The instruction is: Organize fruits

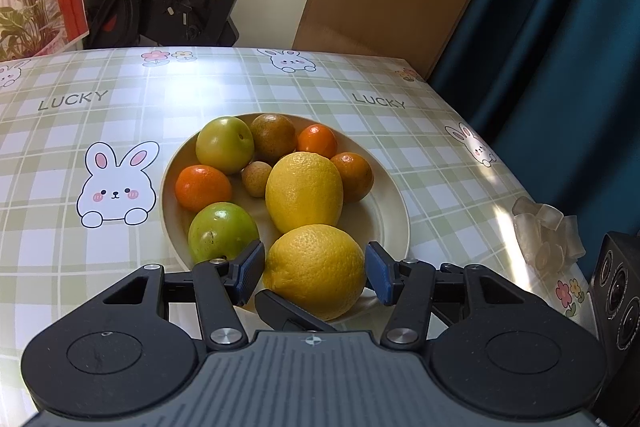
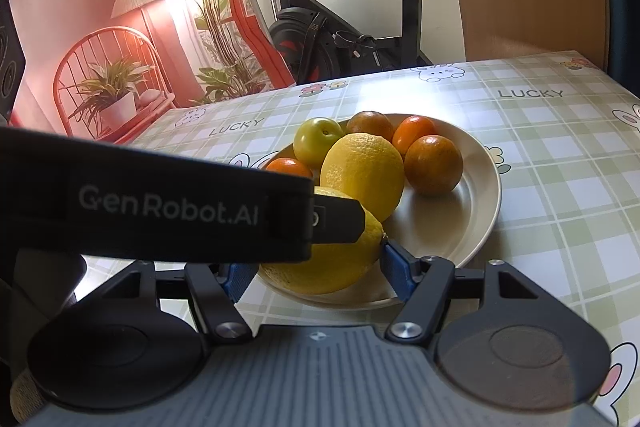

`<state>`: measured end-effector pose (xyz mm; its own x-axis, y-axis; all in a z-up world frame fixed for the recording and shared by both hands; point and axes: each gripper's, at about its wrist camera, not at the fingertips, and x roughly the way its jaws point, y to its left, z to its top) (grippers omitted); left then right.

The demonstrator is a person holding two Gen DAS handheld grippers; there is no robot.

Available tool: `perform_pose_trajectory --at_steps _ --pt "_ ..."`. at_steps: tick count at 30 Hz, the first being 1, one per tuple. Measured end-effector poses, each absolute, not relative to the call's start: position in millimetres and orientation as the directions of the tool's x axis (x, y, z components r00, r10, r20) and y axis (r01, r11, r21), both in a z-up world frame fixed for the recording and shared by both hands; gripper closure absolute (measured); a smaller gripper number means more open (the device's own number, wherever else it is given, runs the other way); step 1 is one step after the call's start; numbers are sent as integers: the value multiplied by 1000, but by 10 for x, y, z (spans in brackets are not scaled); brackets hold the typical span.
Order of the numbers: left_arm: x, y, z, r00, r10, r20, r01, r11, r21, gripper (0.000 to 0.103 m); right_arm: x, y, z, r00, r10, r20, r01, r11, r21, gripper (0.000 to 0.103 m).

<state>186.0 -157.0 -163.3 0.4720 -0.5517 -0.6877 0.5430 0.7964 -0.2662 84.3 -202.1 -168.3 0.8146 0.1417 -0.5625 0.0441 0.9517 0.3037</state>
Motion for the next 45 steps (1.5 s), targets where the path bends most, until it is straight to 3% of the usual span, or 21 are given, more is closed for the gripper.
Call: perform_pose_trajectory --at_steps 32,45 --pt "1769 -1357 -1655 492 -537 -685 491 821 -291 42 888 -1977 -1677 794 105 -599 59 967 247 33" --pt "1686 -1049 -1438 579 -486 -654 425 865 -266 23 810 -1942 -1598 788 44 -614 74 984 165 21"
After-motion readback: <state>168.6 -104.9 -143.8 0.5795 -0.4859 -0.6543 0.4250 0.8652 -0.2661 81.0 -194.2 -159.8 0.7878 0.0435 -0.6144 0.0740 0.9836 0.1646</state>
